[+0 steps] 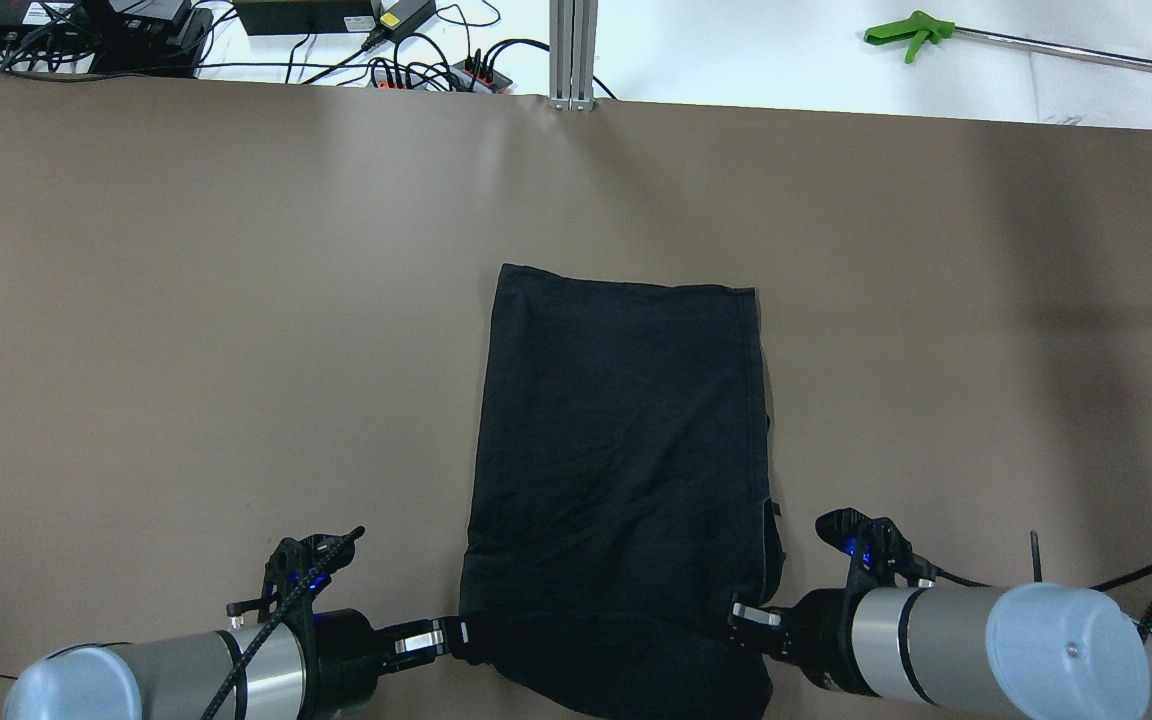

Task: Fold clothes
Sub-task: 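Grasp the near edge of the shirt with both grippers and lift it, then fold the lifted near edge away from the robot over the shirt with both grippers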

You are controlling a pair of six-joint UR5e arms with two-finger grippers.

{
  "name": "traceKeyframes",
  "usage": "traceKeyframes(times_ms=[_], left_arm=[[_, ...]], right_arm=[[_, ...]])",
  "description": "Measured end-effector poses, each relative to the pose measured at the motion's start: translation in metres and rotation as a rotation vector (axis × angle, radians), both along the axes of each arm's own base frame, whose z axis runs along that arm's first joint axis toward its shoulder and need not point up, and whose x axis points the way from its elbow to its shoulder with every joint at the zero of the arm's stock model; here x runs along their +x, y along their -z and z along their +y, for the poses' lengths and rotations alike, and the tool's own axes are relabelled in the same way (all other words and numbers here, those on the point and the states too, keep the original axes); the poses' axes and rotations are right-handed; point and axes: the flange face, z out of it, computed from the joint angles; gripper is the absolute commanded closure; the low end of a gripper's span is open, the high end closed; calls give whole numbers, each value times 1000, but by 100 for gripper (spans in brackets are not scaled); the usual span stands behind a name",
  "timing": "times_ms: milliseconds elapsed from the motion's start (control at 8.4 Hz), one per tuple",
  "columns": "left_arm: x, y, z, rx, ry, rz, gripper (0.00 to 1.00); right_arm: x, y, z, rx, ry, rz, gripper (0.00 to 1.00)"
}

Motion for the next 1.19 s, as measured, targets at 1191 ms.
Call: traceKeyframes(times_ms=[1191], left_arm=[[-18,12,-182,-14,184,-34,100]], right_arm=[[16,7,-157,31,-271,104,100]])
